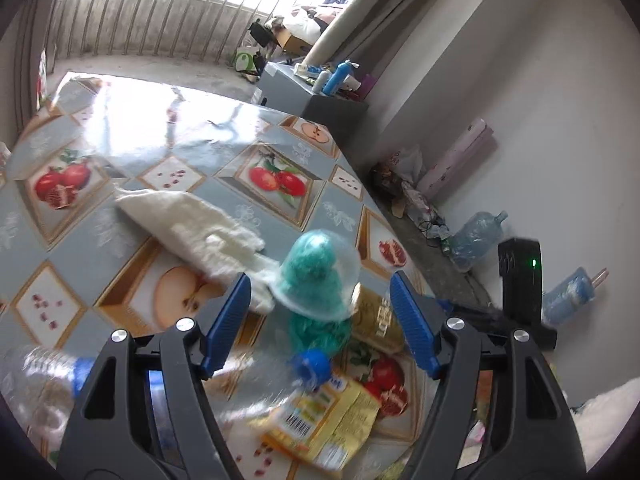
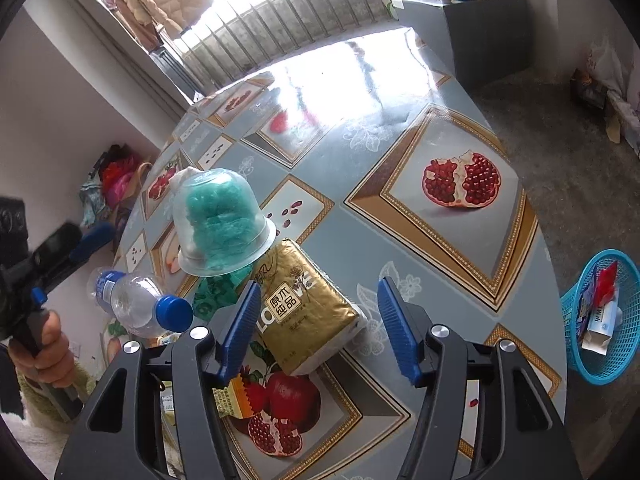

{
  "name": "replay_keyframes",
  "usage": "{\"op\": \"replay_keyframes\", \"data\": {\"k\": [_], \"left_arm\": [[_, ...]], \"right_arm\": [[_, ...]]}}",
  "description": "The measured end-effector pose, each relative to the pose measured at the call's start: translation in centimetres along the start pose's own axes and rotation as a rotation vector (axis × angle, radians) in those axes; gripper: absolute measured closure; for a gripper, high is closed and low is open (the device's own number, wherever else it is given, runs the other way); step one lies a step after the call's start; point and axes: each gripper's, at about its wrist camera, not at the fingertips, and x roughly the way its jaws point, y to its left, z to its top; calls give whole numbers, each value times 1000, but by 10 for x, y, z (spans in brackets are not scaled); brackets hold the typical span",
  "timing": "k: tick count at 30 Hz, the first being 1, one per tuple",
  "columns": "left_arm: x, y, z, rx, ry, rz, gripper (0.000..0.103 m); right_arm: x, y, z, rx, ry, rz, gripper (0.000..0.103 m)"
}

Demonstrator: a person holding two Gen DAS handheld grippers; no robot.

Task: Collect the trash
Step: 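Position both open tools around the green-lidded cup and Pepsi bottle, then close the right tool on the clear Pepsi bottle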

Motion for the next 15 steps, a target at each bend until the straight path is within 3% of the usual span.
{"op": "replay_keyframes", "data": {"k": [4, 8, 15], "left_arm": [[-31, 12, -21, -42, -9, 10, 35], [-63, 26, -42, -81, -24, 21, 35], [-97, 42, -74, -113, -33, 77, 38]], "right_arm": [[-11, 7, 0, -27, -37, 21, 44], [-16, 38, 2, -148, -52, 91, 44], [4, 130, 15, -457, 30, 314, 44]]}}
